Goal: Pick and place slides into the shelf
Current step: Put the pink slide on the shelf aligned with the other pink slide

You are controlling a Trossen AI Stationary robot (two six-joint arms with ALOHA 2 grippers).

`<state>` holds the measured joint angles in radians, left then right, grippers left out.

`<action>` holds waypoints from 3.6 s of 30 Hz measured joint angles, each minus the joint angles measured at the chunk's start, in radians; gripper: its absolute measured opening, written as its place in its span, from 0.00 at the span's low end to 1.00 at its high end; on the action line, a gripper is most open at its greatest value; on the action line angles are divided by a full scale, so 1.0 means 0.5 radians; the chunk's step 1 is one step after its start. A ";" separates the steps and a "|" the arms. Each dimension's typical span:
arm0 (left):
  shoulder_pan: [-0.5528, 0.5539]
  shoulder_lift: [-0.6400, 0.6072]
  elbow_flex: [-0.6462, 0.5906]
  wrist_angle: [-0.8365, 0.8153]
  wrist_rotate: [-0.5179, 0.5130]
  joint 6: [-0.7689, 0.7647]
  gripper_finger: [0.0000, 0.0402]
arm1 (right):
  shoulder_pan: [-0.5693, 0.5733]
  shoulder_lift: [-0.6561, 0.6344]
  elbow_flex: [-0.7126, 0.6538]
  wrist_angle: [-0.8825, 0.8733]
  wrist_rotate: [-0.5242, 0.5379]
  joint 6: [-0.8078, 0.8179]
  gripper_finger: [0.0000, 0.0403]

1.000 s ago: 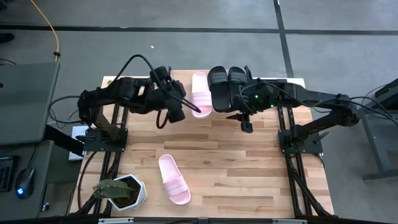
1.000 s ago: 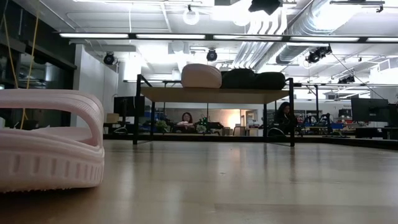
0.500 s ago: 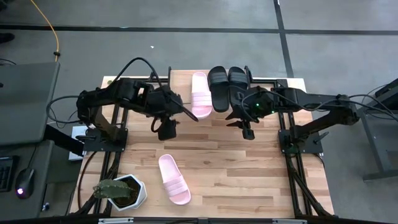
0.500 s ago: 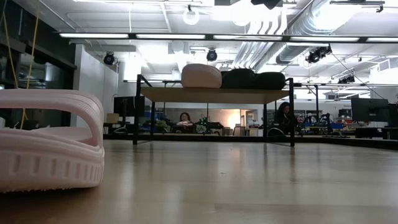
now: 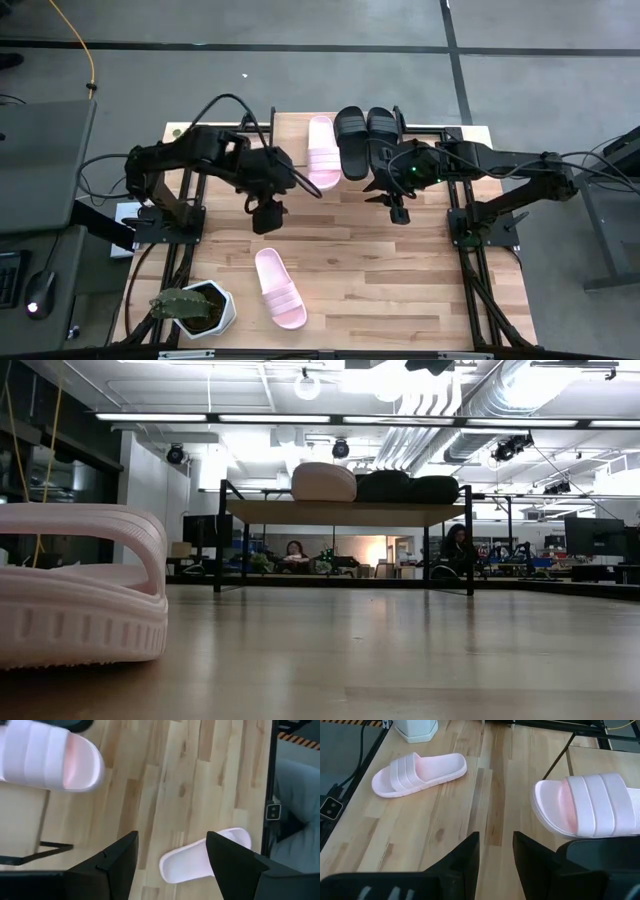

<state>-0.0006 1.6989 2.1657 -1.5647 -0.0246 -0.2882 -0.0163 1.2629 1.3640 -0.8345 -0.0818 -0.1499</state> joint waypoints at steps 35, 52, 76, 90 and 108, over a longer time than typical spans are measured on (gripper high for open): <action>-0.030 0.009 -1.608 1.154 0.923 -0.069 0.55 | 0.454 -0.001 -0.338 0.032 0.201 0.151 0.27; -0.234 0.008 -1.914 1.585 1.036 -0.298 0.55 | 0.549 -0.001 -0.338 0.078 0.371 0.217 0.27; -0.358 0.008 -2.284 2.172 1.167 -0.651 0.55 | 0.624 -0.001 -0.338 0.079 0.369 0.304 0.27; -0.497 0.081 -2.297 2.349 1.194 -0.749 0.55 | 0.726 -0.001 -0.338 0.132 0.464 0.354 0.27; -0.523 0.143 -2.292 2.472 1.183 -0.795 0.41 | 0.731 0.001 -0.337 0.184 0.471 0.338 0.27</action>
<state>-0.2623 1.7706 1.0195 -0.3286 0.5667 -0.6857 0.3492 1.2633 1.1954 -0.7423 0.1535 0.0189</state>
